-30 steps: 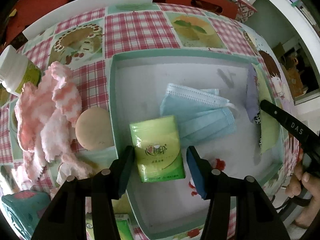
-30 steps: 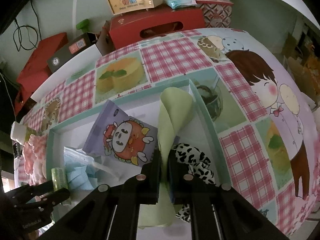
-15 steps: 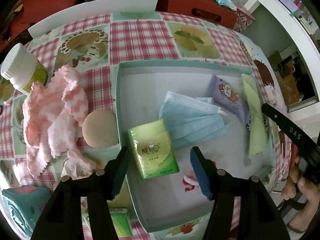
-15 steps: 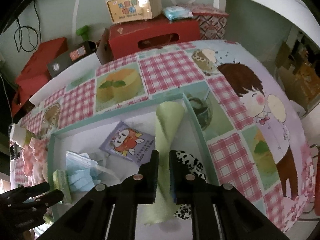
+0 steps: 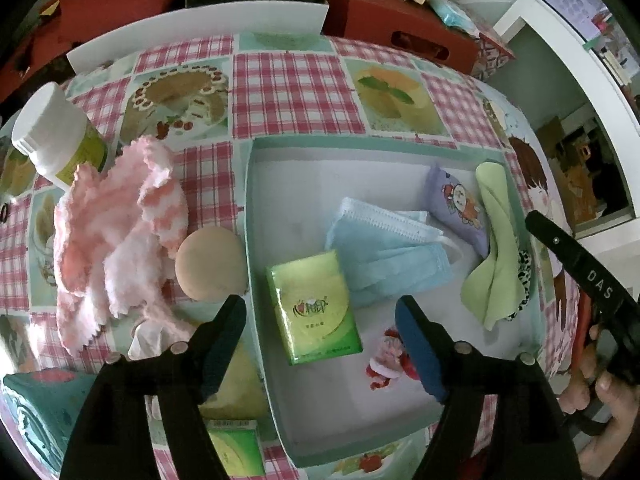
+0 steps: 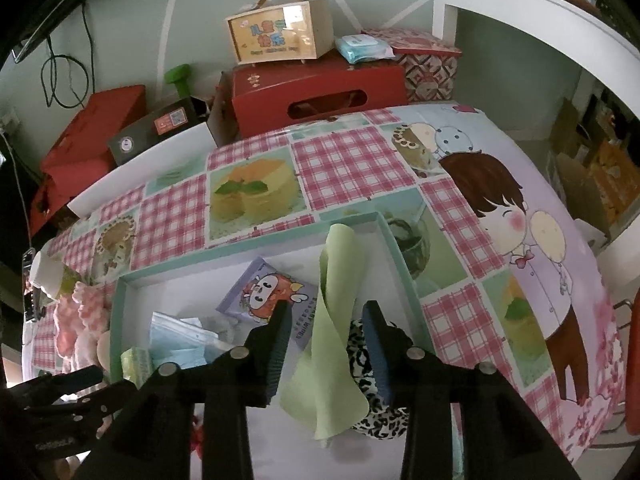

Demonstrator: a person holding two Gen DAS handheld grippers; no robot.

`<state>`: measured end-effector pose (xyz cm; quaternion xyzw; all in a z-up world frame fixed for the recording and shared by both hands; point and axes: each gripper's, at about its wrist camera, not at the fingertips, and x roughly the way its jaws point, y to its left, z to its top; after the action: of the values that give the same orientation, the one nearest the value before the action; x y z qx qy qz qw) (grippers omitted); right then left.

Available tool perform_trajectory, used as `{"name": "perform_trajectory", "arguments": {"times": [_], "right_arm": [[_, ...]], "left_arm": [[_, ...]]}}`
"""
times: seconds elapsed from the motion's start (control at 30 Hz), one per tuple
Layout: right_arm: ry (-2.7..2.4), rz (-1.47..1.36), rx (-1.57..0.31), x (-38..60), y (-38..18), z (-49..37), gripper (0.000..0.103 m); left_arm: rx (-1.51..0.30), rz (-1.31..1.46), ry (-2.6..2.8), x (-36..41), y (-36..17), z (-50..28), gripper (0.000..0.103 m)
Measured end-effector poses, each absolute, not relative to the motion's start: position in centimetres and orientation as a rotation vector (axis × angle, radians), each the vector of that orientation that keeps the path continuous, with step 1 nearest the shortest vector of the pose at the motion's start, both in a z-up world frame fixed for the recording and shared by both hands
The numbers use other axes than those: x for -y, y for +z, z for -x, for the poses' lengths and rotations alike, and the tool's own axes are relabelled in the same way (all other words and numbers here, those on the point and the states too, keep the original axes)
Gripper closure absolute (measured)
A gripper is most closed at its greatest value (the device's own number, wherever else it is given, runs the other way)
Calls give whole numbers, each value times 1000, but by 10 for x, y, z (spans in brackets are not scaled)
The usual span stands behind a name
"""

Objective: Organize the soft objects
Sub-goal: 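Open the left gripper to drop the tissue pack while the right gripper releases the green cloth into the tray, then move both grippers back toward the pink towel and beige sponge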

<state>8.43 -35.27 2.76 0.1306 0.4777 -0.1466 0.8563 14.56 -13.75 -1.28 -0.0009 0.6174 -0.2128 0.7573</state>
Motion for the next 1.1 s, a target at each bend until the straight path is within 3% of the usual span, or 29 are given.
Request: {"name": "perform_trajectory", "arguments": {"times": [0.17, 0.27, 0.4, 0.53, 1.1], "right_arm": [[-318, -270, -1014, 352, 25, -86, 35], [-324, -274, -1020, 352, 23, -86, 28], [-331, -271, -1026, 352, 21, -86, 19], [-335, -260, -1022, 352, 21, -86, 1], [-365, -250, -1003, 352, 19, -87, 0]], "left_arm": [[-1321, -5, -451, 136, -10, -146, 24], [-1294, -18, -437, 136, -8, -146, 11], [-1270, -13, -438, 135, -4, -147, 10], [-1258, -5, -429, 135, -5, -147, 7], [-1239, 31, -426, 130, -2, -149, 6]]}}
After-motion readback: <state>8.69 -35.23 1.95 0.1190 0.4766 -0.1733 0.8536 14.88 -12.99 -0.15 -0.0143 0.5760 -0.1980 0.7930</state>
